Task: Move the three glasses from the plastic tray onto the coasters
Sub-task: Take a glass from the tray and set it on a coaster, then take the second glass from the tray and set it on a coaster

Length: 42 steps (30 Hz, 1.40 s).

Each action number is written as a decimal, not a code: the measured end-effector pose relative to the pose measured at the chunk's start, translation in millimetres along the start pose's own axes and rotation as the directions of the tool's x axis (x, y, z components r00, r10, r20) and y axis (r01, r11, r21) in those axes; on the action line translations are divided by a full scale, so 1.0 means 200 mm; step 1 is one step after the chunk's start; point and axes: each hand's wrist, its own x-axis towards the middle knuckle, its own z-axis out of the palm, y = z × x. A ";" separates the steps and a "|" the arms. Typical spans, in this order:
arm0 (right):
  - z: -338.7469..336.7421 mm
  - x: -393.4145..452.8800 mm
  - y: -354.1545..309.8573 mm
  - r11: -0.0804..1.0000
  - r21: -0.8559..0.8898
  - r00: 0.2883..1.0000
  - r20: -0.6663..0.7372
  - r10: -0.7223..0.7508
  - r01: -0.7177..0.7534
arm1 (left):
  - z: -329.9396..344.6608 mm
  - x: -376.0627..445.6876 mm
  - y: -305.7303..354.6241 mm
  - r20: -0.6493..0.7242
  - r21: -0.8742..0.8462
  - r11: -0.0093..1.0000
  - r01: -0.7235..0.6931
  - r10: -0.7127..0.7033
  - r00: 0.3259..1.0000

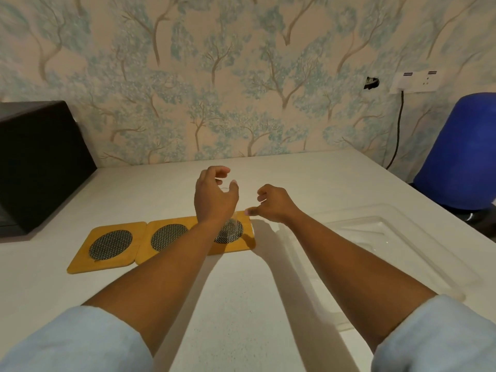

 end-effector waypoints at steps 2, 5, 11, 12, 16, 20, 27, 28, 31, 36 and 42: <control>-0.06 -0.03 0.02 0.998 -0.058 0.999 -0.039 0.023 -0.026 | 0.04 -0.03 0.05 0.050 0.003 1.000 -0.007 0.007 0.999; -0.15 -0.08 0.05 0.984 -0.159 0.996 -0.057 0.073 -0.081 | 0.11 -0.09 0.10 0.164 0.008 1.000 0.005 -0.006 0.986; -0.30 -0.20 0.14 0.939 -0.290 0.983 -0.053 0.176 -0.184 | 0.27 -0.21 0.16 0.361 0.075 0.995 0.064 -0.087 0.929; -0.32 -0.22 0.16 0.930 -0.310 0.981 -0.043 0.191 -0.195 | 0.30 -0.22 0.16 0.411 0.098 0.993 0.064 -0.099 0.906; -0.34 -0.26 0.20 0.901 -0.364 0.969 -0.010 0.248 -0.234 | 0.38 -0.29 0.18 0.616 0.171 0.983 0.071 -0.163 0.770; -0.34 -0.28 0.24 0.901 -0.362 0.964 0.023 0.266 -0.241 | 0.41 -0.33 0.20 0.793 0.317 0.948 0.016 -0.274 0.545; -0.28 -0.32 0.26 0.914 -0.315 0.953 0.078 0.294 -0.256 | 0.40 -0.38 0.22 0.837 0.433 0.887 -0.157 -0.332 0.434; -0.27 -0.32 0.26 0.915 -0.305 0.950 0.085 0.301 -0.263 | 0.40 -0.38 0.22 0.837 0.438 0.883 -0.172 -0.329 0.438; -0.26 -0.34 0.24 0.921 -0.278 0.942 0.115 0.314 -0.273 | 0.40 -0.39 0.24 0.828 0.432 0.883 -0.182 -0.309 0.468; -0.24 -0.38 0.27 0.947 -0.112 0.948 0.074 0.310 -0.301 | 0.40 -0.45 0.24 0.789 0.361 0.921 -0.149 -0.216 0.575; -0.31 -0.39 0.23 0.948 0.103 0.953 -0.018 0.304 -0.300 | 0.36 -0.46 0.28 0.717 0.204 0.968 -0.143 -0.048 0.696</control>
